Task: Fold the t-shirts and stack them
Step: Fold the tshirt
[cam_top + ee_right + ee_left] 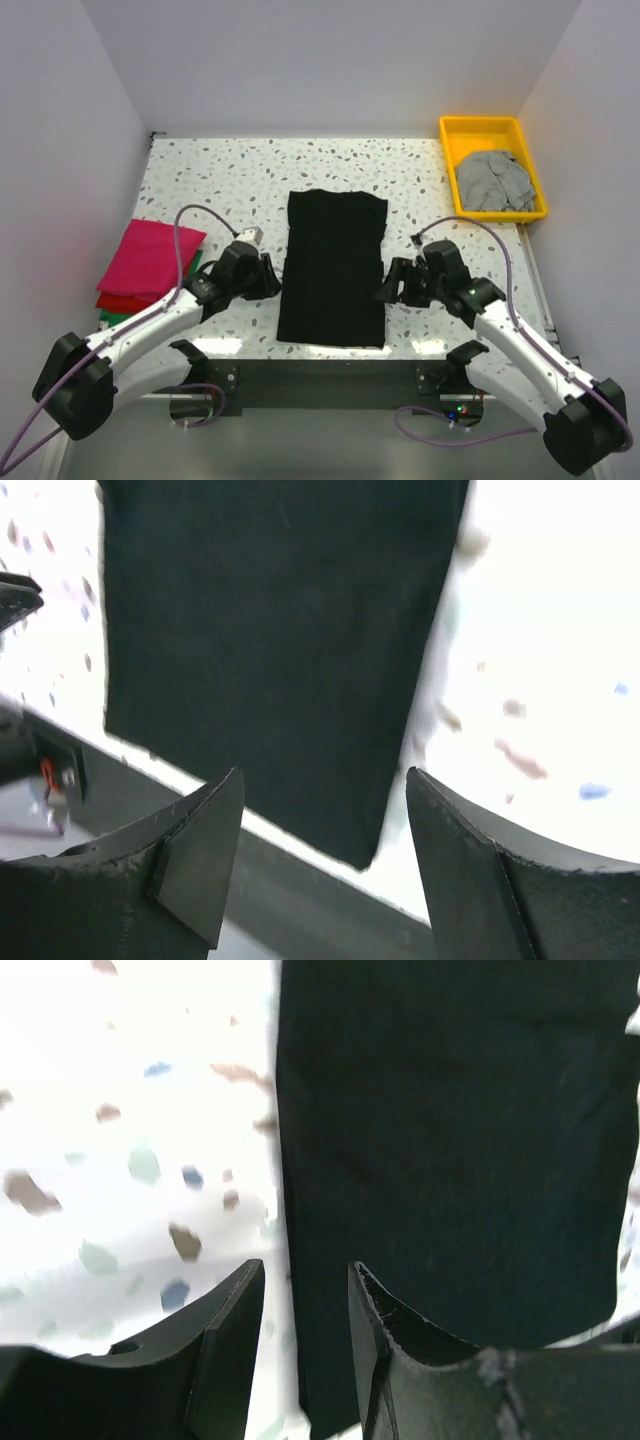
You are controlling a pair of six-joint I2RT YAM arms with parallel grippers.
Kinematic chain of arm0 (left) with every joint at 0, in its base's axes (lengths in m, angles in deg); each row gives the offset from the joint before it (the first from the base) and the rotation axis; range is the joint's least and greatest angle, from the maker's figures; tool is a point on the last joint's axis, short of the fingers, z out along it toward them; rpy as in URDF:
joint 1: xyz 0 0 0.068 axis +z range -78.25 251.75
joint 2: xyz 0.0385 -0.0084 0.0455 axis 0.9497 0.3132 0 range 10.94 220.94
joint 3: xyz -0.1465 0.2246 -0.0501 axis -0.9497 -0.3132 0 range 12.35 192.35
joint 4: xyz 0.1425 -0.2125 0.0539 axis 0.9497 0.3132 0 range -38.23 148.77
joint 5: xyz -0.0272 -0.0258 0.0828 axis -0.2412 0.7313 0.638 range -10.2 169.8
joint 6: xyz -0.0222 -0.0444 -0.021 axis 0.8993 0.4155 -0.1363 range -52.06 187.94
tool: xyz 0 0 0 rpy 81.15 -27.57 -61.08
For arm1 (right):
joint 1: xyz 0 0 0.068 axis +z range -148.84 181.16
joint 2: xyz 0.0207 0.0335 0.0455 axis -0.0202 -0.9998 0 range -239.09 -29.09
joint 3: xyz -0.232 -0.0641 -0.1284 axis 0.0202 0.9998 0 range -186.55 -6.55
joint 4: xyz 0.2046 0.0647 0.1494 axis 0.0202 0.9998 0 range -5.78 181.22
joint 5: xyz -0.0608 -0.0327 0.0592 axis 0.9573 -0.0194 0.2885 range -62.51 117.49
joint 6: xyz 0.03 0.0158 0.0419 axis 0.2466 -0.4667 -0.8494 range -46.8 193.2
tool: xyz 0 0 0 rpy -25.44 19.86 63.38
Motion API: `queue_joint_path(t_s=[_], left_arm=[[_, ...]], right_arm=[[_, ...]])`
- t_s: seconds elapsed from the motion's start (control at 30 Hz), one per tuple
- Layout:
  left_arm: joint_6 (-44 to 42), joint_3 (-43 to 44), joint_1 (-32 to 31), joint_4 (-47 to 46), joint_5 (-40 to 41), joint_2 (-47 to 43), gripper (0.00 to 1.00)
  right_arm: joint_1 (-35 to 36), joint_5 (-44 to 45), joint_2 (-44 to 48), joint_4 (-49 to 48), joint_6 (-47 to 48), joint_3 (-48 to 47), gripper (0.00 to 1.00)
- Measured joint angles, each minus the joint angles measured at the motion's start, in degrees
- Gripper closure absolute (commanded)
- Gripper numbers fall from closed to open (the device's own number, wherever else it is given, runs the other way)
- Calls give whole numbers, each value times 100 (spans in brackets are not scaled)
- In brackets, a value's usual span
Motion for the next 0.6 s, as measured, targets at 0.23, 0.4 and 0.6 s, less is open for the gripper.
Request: queue_joint_path(t_s=[0.23,0.4,0.6], left_arm=[[164,-595,-184,358,-675,-691,59],[520,-975,-306,468,-780,-1147,60],[907,-1174,-570,551,-815,-1764,64]], right_arm=[[0,-601,1132,732,-444,699,37],[2,-894,1429,968,-702,1001,47],[2,-1204,1458,951,-1001,1071,54]])
